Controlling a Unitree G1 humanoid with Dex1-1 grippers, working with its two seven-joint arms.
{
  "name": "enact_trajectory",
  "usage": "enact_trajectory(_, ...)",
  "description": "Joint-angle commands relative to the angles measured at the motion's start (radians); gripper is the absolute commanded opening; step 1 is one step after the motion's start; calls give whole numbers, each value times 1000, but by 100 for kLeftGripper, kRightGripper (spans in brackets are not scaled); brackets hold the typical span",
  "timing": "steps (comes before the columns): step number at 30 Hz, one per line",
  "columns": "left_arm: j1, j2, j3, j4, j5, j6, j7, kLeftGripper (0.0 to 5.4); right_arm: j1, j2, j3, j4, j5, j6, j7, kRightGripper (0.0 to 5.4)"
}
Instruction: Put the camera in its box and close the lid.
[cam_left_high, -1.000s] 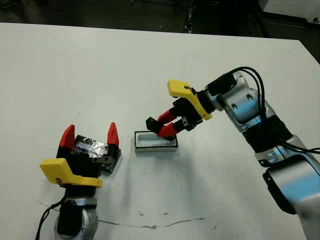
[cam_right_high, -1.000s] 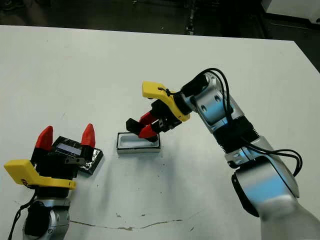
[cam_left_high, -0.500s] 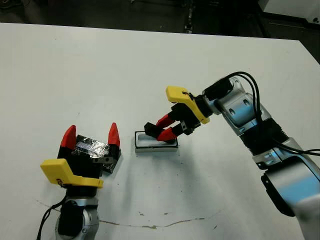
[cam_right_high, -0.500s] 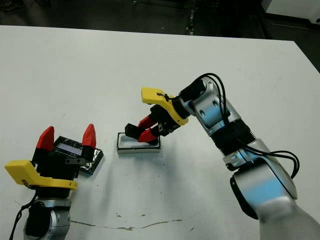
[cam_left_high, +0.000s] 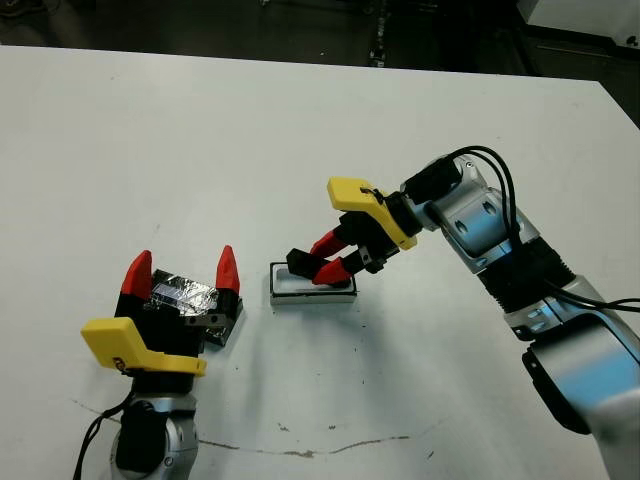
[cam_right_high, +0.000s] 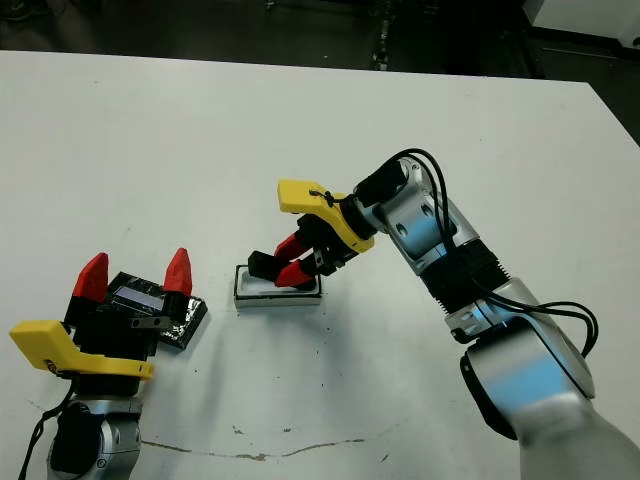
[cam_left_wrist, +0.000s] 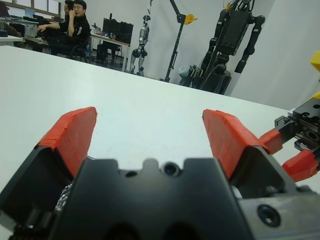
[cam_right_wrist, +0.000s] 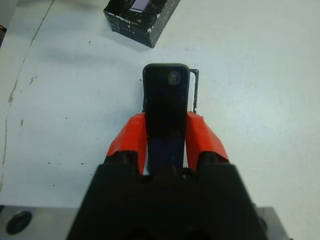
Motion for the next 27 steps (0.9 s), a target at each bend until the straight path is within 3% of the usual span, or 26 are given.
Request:
enact_trajectory(1, 3, 1, 3, 12, 0, -3, -2, 540, 24, -40, 10, 6, -32, 11, -21, 168)
enact_trajectory(18, 7, 1, 1, 0, -2, 2, 1, 540, 18, -58, 47, 28, -100, -28, -89, 168)
enact_trajectory(27, 10, -2, -3, 0, -14, 3, -1, 540, 26, -55, 46, 30, -97, -48, -112, 168)
